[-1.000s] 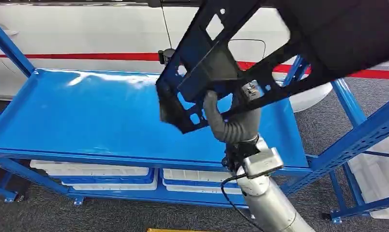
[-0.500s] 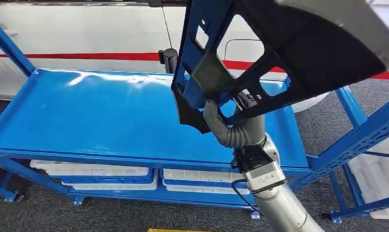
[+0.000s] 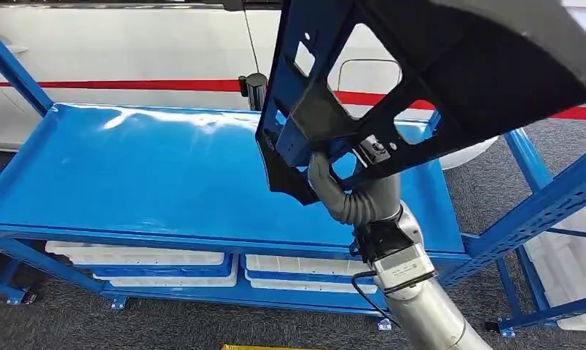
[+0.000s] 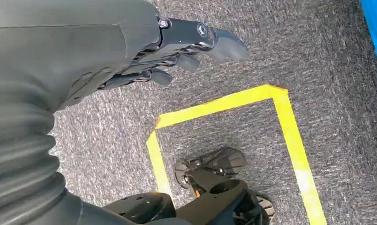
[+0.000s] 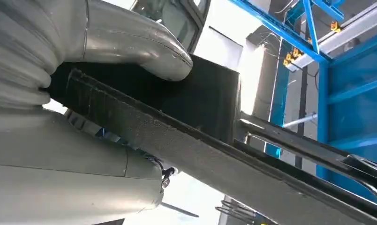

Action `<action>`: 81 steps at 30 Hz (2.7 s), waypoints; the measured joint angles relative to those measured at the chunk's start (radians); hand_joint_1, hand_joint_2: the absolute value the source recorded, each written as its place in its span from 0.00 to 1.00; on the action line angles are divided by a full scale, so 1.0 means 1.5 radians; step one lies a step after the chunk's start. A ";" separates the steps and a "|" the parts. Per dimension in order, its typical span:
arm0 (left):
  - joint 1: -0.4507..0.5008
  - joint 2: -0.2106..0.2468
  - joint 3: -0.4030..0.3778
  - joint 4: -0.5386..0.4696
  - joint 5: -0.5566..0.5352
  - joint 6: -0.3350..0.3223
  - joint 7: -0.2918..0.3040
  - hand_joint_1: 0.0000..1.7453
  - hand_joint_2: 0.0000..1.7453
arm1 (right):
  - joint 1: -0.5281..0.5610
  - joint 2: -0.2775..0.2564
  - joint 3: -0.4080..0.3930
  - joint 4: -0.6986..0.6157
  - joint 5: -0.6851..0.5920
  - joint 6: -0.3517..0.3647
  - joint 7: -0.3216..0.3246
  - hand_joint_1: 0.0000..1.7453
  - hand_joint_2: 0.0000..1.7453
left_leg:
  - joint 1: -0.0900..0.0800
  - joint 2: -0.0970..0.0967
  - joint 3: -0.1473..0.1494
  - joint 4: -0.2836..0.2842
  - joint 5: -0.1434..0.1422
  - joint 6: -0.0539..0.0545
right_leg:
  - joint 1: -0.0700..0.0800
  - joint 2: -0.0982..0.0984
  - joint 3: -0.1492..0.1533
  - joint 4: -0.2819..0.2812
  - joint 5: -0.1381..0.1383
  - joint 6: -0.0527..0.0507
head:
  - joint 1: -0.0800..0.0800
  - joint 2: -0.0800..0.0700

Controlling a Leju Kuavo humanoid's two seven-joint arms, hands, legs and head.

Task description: Take the parts from the cabinet and place them on the table.

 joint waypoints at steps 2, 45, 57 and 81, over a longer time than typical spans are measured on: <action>-0.001 0.000 0.006 0.000 0.006 -0.009 0.003 0.00 1.00 | 0.000 -0.001 0.001 0.000 -0.005 0.011 0.003 1.00 1.00 | 0.000 0.000 0.000 0.000 0.000 0.000 | 0.000 0.000 0.000 0.000 0.000 0.000 | 0.000 0.000; 0.004 -0.004 0.053 0.000 0.020 -0.037 0.017 0.00 1.00 | -0.005 -0.036 -0.018 0.066 -0.193 0.092 0.073 1.00 1.00 | 0.010 0.004 -0.018 -0.008 0.027 -0.008 | -0.007 -0.002 0.007 -0.007 0.000 0.015 | 0.003 0.000; 0.003 -0.006 0.057 0.000 0.020 -0.040 0.013 0.00 1.00 | -0.005 -0.034 -0.018 0.070 -0.189 0.098 0.069 1.00 1.00 | 0.023 0.001 0.016 0.012 -0.010 -0.030 | -0.009 -0.005 -0.019 0.005 0.020 -0.001 | -0.003 0.000; 0.006 -0.007 0.062 0.000 0.014 -0.041 0.011 0.00 1.00 | 0.008 -0.035 -0.022 0.070 -0.177 0.094 0.062 1.00 1.00 | 0.016 0.008 -0.138 0.176 -0.055 -0.024 | 0.001 -0.011 0.022 -0.027 0.005 -0.023 | 0.003 0.000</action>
